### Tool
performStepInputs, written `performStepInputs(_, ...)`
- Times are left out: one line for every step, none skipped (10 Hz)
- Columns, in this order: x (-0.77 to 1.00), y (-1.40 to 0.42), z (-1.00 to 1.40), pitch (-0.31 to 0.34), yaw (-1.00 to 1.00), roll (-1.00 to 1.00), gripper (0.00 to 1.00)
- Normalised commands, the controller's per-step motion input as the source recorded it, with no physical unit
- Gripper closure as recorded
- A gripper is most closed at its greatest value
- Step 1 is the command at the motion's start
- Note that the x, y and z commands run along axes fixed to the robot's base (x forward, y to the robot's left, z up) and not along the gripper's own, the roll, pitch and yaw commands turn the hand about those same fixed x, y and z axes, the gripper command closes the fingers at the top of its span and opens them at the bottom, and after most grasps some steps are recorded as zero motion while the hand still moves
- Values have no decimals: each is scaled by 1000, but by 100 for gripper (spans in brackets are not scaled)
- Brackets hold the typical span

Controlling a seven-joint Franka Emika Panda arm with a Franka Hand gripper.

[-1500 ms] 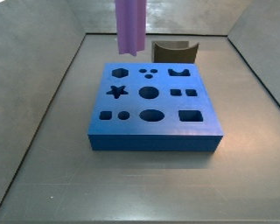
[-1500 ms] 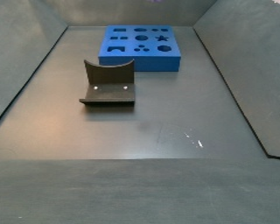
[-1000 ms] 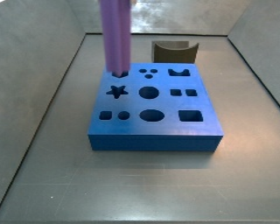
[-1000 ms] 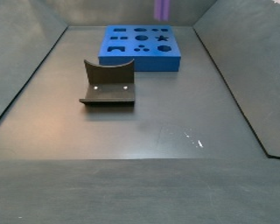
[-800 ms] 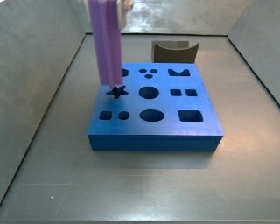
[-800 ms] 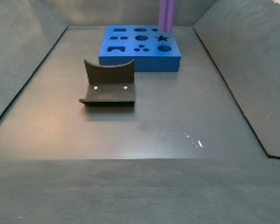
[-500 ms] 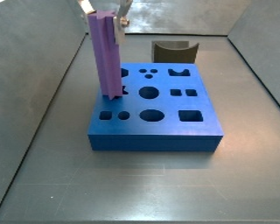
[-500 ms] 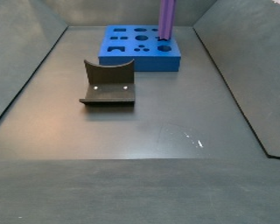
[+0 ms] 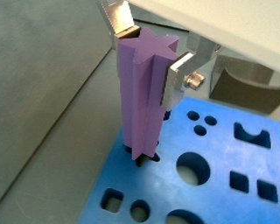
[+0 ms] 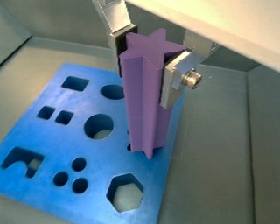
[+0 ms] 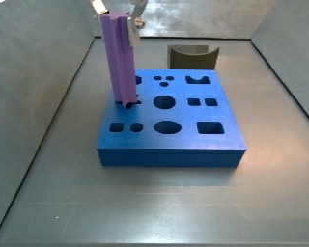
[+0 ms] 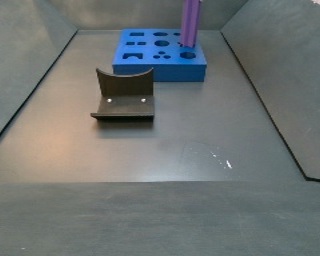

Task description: Insert the star object.

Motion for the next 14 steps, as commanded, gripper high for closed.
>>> performStepInputs(429, -17, -386, 0, 466, 247, 100)
performStepInputs(431, -100, -480, 0, 457, 193, 100)
performStepInputs(263, -266, -517, -23, 223, 131, 100)
performStepInputs(51, -311, -509, -60, 49, 57, 100)
performStepInputs(-109, -246, -426, -57, 0, 43, 100)
performStepInputs(-246, -83, -397, -17, 0, 77, 100)
performStepInputs(-309, 60, -374, 0, -34, 96, 100)
performStepInputs(-369, 123, -289, 0, -14, 104, 100)
performStepInputs(-286, 97, -329, 0, 0, 53, 100)
performStepInputs(0, 49, -520, -7, 0, 0, 100)
performStepInputs(174, 46, -943, -66, 0, -76, 100)
performStepInputs(191, 3, -1000, -44, 0, -40, 100)
performStepInputs(197, 0, -1000, -30, -60, 0, 100)
performStepInputs(151, 0, -1000, -11, -109, 0, 100)
